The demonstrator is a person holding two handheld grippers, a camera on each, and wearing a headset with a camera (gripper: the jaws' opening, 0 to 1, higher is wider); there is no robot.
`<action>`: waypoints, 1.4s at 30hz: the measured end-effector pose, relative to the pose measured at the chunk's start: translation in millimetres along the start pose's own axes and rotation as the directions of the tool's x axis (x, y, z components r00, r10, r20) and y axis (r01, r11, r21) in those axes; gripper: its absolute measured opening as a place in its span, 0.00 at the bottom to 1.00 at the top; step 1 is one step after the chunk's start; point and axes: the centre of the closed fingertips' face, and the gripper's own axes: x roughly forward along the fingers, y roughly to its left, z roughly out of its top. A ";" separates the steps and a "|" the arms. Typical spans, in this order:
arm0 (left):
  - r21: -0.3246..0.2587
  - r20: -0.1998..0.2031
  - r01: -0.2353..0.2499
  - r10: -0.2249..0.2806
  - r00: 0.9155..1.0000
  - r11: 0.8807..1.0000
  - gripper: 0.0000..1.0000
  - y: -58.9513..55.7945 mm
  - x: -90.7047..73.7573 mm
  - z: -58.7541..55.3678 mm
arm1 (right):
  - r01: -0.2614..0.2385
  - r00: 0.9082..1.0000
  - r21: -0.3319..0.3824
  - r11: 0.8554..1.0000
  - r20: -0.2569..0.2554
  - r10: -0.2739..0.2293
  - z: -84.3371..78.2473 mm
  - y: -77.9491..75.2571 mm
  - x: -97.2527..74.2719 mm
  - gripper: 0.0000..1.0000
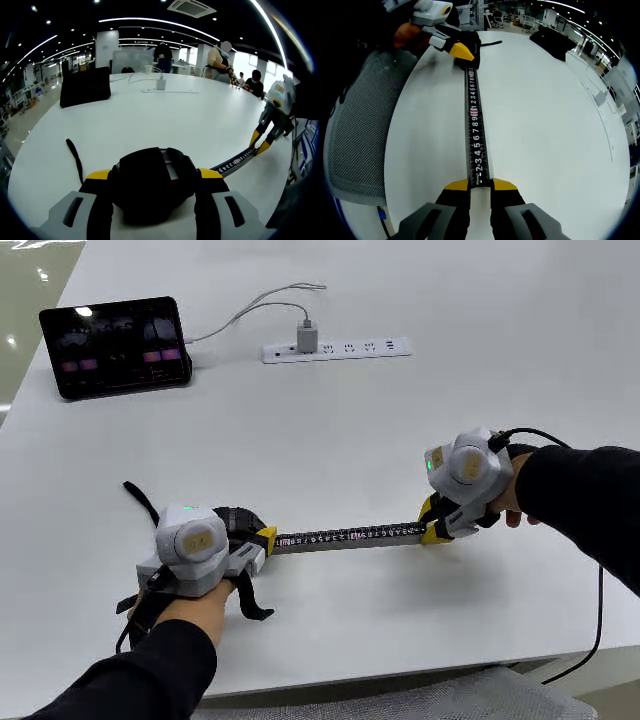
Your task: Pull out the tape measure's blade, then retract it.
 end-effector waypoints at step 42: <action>0.003 -0.014 0.005 -0.005 1.000 1.000 0.61 0.1 -0.2 -0.6 | 0.008 1.000 0.025 1.000 0.001 -0.008 11.1 -3.3 5.3 0.12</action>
